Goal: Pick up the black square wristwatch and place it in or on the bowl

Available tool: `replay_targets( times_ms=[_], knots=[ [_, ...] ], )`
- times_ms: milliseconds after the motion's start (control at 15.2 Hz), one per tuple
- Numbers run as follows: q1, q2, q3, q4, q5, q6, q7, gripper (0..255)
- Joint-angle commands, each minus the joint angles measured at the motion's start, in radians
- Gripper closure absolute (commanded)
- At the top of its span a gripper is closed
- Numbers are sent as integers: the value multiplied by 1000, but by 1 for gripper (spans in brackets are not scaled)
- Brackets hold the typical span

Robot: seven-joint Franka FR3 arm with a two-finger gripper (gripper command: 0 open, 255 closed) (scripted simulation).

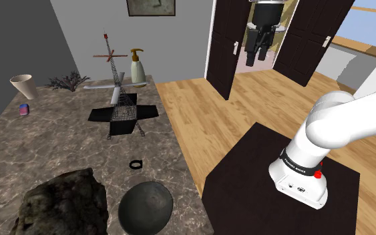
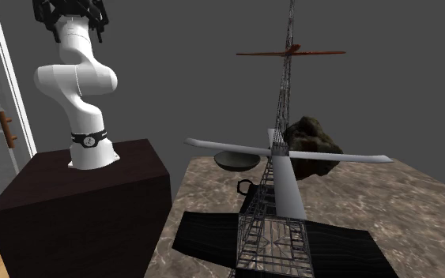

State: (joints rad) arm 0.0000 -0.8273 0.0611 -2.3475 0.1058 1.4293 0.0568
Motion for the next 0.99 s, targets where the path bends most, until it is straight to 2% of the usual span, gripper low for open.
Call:
replay_targets(
  times_ms=[0,462,924],
  knots=[
    [0,0,0,0,0,0,0,0],
    [30,79,132,-103,86,211,115,0],
    [49,238,271,-136,144,437,230,0]
  ],
)
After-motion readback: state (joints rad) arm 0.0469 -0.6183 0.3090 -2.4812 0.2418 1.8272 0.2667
